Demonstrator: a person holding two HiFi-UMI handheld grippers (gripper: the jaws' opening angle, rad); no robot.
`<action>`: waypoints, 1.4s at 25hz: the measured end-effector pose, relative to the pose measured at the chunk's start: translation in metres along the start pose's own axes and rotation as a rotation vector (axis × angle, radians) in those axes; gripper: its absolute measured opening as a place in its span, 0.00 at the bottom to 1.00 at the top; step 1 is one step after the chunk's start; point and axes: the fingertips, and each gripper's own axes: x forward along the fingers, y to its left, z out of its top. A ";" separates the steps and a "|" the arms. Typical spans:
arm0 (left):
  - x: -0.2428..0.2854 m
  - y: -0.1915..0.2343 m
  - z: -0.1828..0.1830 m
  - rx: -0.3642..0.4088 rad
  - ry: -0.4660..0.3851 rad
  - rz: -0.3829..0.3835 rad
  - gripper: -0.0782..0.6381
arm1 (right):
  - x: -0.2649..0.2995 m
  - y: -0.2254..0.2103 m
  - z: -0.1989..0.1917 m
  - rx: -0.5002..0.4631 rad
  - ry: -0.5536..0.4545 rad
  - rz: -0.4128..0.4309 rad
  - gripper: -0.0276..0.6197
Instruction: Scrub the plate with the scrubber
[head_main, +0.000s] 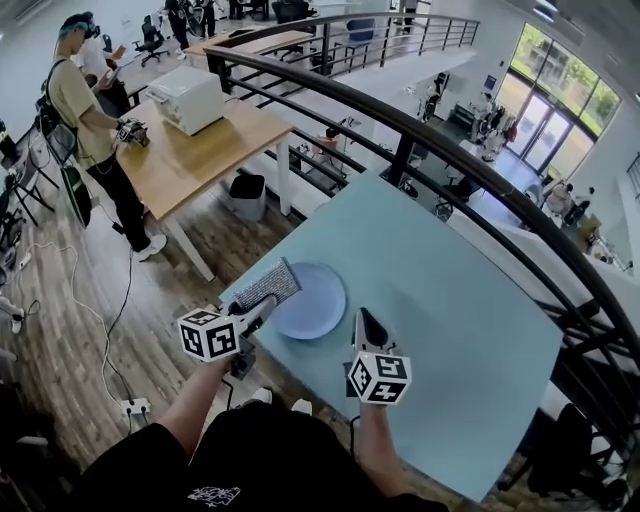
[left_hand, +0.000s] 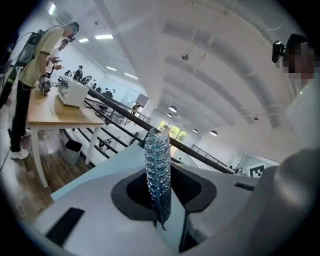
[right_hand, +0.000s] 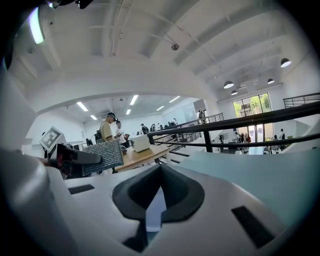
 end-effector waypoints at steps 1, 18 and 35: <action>0.000 -0.003 0.003 0.016 -0.007 -0.001 0.25 | -0.001 0.001 0.004 -0.005 -0.006 -0.001 0.05; -0.022 0.002 0.068 0.240 -0.118 -0.018 0.25 | -0.004 0.041 0.050 -0.049 -0.102 -0.062 0.05; -0.050 0.006 0.134 0.496 -0.257 0.006 0.25 | -0.007 0.085 0.093 -0.133 -0.207 -0.105 0.05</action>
